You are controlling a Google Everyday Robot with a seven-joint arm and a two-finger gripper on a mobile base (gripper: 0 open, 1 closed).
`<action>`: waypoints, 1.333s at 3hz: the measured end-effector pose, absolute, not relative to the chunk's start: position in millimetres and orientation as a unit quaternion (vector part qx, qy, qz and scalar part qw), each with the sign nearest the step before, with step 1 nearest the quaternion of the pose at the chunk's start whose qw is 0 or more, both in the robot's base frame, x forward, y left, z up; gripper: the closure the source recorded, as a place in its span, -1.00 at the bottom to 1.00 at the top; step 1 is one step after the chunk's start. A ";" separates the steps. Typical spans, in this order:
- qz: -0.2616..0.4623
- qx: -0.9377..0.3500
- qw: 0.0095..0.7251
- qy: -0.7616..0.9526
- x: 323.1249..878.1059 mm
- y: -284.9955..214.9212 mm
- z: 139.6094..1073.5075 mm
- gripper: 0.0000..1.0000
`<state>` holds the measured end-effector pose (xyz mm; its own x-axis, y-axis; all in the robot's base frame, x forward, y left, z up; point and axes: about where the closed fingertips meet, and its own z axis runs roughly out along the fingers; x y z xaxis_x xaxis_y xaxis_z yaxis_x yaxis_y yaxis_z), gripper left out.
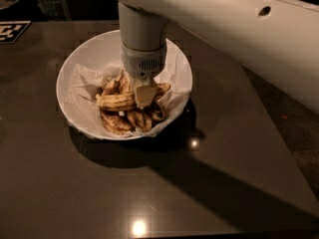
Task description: Pick banana from white bowl
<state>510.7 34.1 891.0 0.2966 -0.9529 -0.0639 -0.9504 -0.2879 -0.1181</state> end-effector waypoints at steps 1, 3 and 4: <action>0.009 -0.802 0.117 0.586 502.3 24.9 917.8 1.00; 0.067 -0.792 0.241 0.557 465.9 -13.1 968.2 1.00; 0.086 -0.783 0.263 0.558 431.5 -53.3 986.2 1.00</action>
Offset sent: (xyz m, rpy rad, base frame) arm -0.0429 -0.0562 0.0858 0.4439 -0.0839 0.0541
